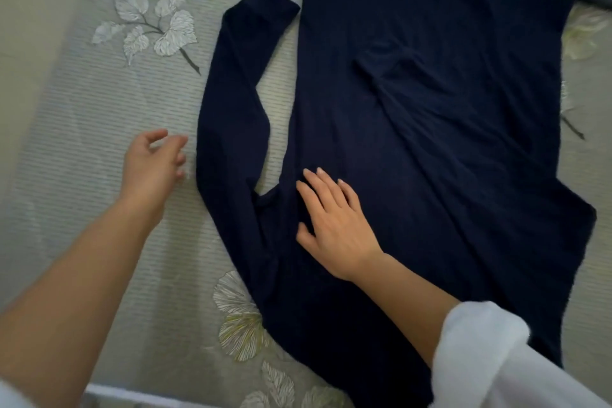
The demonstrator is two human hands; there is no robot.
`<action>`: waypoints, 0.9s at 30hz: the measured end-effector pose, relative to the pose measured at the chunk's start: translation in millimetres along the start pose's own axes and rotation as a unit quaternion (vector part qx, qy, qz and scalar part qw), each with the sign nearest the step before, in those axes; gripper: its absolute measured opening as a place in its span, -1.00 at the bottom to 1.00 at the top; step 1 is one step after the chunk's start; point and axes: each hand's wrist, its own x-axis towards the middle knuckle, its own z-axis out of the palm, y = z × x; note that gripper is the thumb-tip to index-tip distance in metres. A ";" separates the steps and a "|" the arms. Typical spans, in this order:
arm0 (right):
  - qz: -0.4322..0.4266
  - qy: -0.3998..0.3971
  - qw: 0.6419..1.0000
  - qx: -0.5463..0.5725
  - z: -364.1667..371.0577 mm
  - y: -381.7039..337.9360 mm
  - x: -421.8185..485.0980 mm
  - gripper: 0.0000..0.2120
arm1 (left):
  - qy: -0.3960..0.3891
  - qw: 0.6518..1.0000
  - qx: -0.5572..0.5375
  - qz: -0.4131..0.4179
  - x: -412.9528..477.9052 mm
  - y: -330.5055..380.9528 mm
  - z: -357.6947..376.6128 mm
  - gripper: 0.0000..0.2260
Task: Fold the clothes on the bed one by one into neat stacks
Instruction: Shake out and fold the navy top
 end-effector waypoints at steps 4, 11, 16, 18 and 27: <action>0.011 0.000 1.000 0.011 5.6 -9.4 4.3 -0.39 | -0.041 0.997 0.057 0.027 -4.9 8.5 23.8 -0.47; -0.008 -0.027 0.999 -0.039 4.6 -1.1 2.7 -0.35 | -0.019 0.996 -0.073 0.043 -21.7 9.8 21.9 -0.86; 0.006 -0.046 0.998 -0.049 12.3 -7.6 1.4 -0.25 | 0.185 0.945 -0.268 0.021 -23.8 -7.8 -33.4 -0.94; 0.006 -0.058 0.997 -0.059 15.6 -9.2 1.3 -0.20 | 0.155 0.936 -0.308 -0.069 -31.2 -19.1 -44.9 -0.96; -0.026 -0.071 0.993 -0.088 0.1 -3.7 11.9 -0.26 | -0.152 0.919 -0.324 -0.167 -48.8 13.8 -62.7 -0.77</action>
